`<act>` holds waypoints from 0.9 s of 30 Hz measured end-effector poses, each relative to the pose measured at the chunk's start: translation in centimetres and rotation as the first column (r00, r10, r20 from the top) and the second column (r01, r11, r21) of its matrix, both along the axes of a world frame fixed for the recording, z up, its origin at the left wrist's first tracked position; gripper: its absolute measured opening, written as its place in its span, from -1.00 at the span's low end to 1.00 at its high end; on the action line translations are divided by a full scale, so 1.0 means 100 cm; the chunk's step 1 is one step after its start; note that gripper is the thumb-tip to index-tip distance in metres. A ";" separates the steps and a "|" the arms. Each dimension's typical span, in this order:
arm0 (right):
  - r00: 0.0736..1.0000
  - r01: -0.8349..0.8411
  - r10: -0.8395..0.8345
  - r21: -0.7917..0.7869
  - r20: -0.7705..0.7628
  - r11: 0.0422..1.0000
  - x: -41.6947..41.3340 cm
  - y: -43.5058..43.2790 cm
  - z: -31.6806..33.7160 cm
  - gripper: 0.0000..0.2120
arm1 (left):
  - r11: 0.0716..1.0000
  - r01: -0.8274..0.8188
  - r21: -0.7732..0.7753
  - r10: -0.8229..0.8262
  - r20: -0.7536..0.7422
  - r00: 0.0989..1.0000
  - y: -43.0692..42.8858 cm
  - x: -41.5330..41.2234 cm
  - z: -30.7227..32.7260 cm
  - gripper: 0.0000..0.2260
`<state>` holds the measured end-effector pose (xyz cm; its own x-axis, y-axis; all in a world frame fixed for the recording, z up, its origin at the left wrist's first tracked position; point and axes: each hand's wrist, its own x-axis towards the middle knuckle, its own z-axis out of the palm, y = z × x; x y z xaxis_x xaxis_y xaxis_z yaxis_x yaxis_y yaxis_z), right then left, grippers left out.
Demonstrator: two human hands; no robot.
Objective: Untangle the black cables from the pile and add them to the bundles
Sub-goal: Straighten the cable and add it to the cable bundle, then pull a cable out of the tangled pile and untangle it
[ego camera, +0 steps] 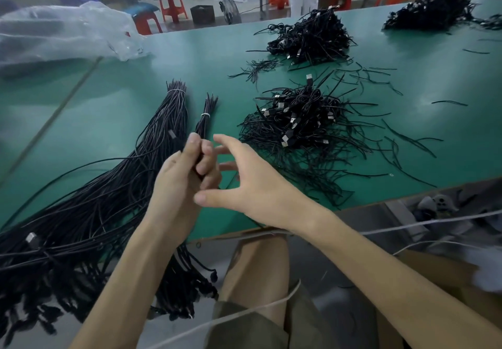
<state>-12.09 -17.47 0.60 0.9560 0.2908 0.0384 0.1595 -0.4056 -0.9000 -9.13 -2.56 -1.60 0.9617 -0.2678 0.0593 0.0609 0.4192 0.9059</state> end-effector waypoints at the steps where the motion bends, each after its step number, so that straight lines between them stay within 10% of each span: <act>1: 0.999 -0.001 0.001 0.027 -0.036 1.000 0.002 0.003 0.002 -0.06 | 0.999 0.046 -0.011 -0.046 0.006 0.999 -0.003 -0.001 -0.001 -0.66; 7: 0.993 -0.022 0.063 0.350 -0.104 0.936 0.012 -0.005 -0.010 -0.43 | 0.976 0.215 -0.034 -0.216 -0.012 0.976 0.002 -0.001 -0.003 -0.63; 21: 0.999 0.017 -0.005 0.323 -0.039 0.946 -0.003 0.001 -0.041 -0.58 | 0.831 0.465 0.306 -0.503 0.057 0.862 0.039 -0.012 -0.004 -0.85; 27: 0.991 0.088 -0.114 0.295 0.075 0.951 0.002 0.010 -0.035 -0.56 | 0.863 0.062 0.502 -0.221 0.265 0.938 0.031 -0.017 -0.004 -0.85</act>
<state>-11.88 -16.50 -2.87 0.9685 0.1564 0.1938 0.2169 -0.1466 -0.9651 -10.83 0.50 -2.01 0.8658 -0.4709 0.1692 -0.2247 -0.0638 0.9723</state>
